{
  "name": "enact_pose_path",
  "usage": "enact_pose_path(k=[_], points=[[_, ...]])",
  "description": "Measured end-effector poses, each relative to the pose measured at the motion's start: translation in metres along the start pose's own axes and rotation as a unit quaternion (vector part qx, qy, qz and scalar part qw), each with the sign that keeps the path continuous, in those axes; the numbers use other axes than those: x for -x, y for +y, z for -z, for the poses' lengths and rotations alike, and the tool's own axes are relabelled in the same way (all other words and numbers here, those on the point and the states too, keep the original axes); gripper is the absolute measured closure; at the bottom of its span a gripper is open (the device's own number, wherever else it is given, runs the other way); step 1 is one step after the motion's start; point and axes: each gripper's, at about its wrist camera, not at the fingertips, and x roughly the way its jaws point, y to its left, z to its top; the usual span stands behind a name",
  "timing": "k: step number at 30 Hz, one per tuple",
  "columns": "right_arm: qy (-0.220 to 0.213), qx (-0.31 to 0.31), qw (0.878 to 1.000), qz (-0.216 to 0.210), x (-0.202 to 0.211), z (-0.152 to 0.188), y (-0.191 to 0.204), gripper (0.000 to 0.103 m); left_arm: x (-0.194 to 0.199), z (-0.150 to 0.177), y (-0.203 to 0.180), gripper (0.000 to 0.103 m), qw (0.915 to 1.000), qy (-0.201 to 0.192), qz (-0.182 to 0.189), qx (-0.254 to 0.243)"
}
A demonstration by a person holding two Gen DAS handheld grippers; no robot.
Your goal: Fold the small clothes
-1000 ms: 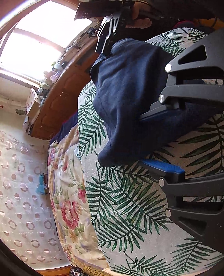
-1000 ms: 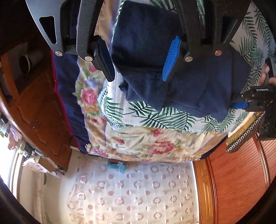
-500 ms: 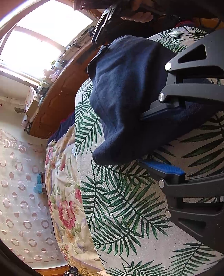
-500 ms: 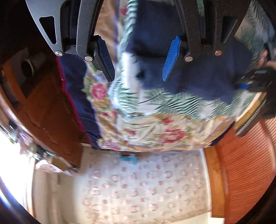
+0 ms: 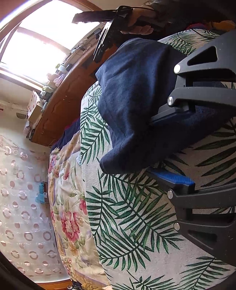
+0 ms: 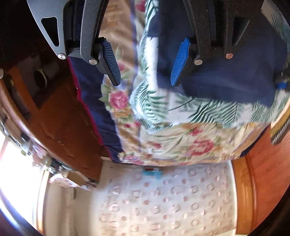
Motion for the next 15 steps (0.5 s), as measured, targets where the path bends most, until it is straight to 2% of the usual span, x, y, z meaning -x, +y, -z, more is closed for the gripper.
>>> enact_pose_path(k=[2, 6, 9, 11, 12, 15], points=[[-0.008, -0.01, 1.0, -0.016, 0.008, 0.0, -0.005, 0.043, 0.0, -0.002, 0.001, 0.047, 1.0, -0.001, 0.005, 0.004], [0.0, -0.01, 0.998, -0.063, 0.02, 0.014, -0.001, 0.043, -0.002, -0.005, 0.005, 0.048, 0.9994, 0.0, 0.027, 0.021], [0.019, 0.004, 0.996, -0.088, 0.017, 0.023, -0.006, 0.043, -0.004, -0.006, 0.008, 0.061, 0.9978, 0.004, 0.056, 0.035], [0.023, 0.007, 0.996, -0.091, 0.021, 0.024, -0.014, 0.043, -0.002, -0.007, 0.008, 0.083, 0.9974, -0.001, 0.063, 0.033], [0.025, 0.004, 0.995, -0.097, 0.022, 0.025, -0.017, 0.043, 0.001, -0.008, 0.008, 0.089, 0.9973, -0.005, 0.067, 0.03], [0.033, -0.006, 0.992, -0.118, 0.011, 0.021, -0.027, 0.043, 0.013, -0.009, 0.006, 0.093, 0.9965, -0.023, 0.076, 0.027]])
